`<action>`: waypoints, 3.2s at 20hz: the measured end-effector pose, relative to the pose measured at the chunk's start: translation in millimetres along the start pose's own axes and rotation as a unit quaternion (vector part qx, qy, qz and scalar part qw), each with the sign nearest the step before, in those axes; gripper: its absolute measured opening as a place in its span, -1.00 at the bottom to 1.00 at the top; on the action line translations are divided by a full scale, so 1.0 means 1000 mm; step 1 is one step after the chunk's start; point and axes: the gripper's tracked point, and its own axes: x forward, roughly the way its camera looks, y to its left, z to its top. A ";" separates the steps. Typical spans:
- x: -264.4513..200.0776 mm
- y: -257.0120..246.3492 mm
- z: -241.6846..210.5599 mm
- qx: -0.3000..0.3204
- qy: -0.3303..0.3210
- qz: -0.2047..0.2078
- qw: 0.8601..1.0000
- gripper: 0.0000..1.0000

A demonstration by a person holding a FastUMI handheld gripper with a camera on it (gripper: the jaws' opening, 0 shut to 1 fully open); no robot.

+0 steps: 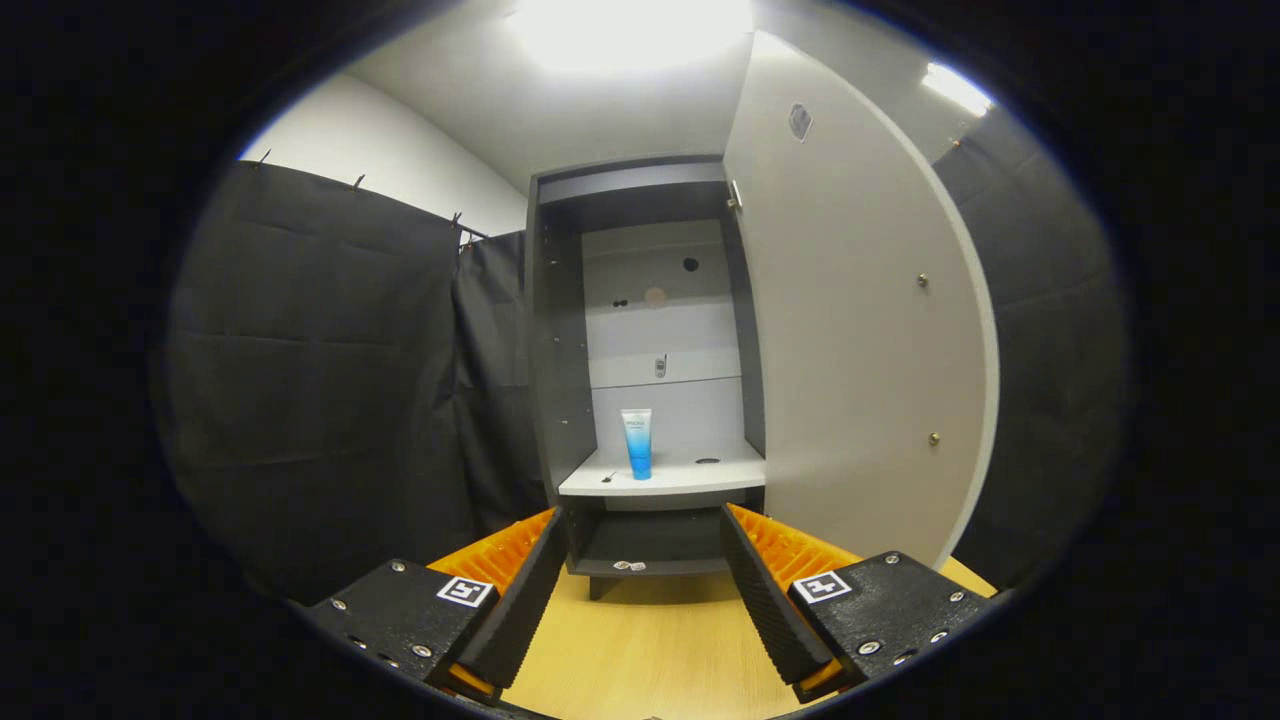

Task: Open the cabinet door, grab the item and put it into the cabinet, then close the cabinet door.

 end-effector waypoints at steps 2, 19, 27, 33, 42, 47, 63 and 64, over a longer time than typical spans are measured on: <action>-0.012 -0.006 0.008 0.010 -0.003 0.006 1.000 0.86; -0.076 -0.184 0.069 0.040 -0.027 -0.150 0.987 0.86; -0.060 -0.266 0.080 -0.007 -0.056 -0.285 0.957 0.89; -0.034 -0.272 0.085 -0.049 -0.054 -0.321 0.944 0.89; -0.036 -0.252 0.091 -0.075 -0.056 -0.313 0.945 0.82; -0.034 -0.209 0.086 -0.071 -0.058 -0.285 0.954 0.81; 0.018 -0.111 0.087 -0.063 -0.107 -0.191 0.974 0.81; 0.022 -0.105 0.087 -0.062 -0.108 -0.187 0.974 0.82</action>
